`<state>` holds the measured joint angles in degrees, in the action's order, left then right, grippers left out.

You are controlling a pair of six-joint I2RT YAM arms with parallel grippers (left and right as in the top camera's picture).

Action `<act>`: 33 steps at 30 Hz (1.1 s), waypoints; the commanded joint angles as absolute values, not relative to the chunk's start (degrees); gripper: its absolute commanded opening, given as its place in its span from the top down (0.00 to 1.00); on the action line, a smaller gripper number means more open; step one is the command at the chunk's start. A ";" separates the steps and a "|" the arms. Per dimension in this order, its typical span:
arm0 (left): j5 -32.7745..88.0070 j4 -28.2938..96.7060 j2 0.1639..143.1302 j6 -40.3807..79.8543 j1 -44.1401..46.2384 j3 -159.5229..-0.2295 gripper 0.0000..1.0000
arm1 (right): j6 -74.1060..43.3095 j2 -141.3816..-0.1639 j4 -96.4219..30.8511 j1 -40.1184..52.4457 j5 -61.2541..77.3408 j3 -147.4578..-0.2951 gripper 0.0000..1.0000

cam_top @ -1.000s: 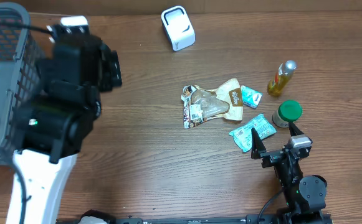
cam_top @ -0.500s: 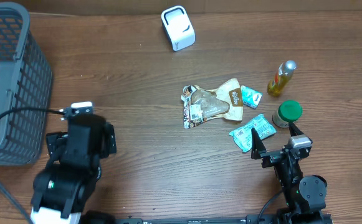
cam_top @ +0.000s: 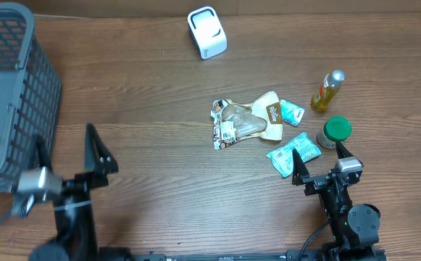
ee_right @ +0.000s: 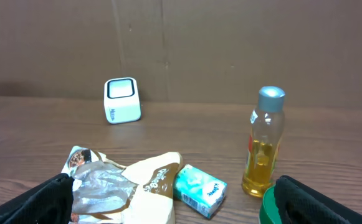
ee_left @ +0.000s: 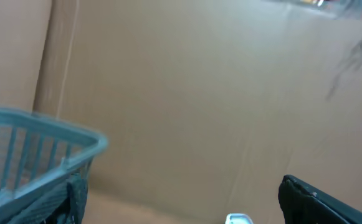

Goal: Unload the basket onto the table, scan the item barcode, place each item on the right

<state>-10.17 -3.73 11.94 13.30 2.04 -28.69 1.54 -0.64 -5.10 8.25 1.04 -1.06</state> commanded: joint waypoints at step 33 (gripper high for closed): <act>-2.76 1.41 0.19 7.20 -0.73 -0.27 0.00 | 1.98 -0.16 -4.82 7.97 0.54 -0.45 0.00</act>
